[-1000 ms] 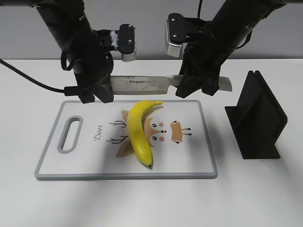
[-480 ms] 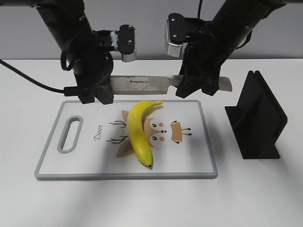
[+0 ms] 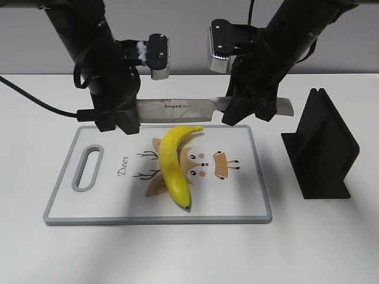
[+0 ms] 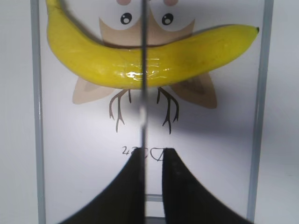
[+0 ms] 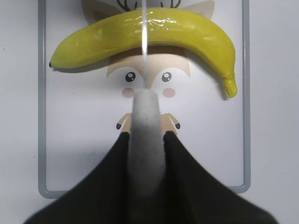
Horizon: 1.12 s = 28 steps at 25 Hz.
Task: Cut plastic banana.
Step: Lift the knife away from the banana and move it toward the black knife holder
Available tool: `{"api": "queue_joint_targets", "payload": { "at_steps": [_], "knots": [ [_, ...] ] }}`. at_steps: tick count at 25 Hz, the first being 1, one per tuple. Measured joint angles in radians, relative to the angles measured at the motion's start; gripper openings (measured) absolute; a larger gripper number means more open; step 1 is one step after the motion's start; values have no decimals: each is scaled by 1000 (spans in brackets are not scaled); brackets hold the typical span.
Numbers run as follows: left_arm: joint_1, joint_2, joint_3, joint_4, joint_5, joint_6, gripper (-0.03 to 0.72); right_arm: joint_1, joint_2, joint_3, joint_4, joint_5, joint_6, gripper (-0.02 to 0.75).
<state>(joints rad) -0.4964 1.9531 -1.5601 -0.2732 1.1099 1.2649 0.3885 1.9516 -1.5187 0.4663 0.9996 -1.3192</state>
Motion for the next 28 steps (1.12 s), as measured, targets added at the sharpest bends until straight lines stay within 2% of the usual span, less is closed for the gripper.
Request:
{"api": "queue_joint_targets", "payload": {
  "at_steps": [9, 16, 21, 28],
  "knots": [
    [0, -12, -6, -23, 5, -9, 216, 0, -11, 0, 17, 4, 1, 167],
    [-1, -60, -101, -45, 46, -118, 487, 0, -17, 0, 24, 7, 89, 167],
    [-1, -82, -140, -24, 80, -271, 523, 0, -44, 0, 24, -11, 151, 167],
    [2, -125, -151, 136, 90, -494, 525, 0, -108, 0, 16, -34, 253, 166]
  ]
}}
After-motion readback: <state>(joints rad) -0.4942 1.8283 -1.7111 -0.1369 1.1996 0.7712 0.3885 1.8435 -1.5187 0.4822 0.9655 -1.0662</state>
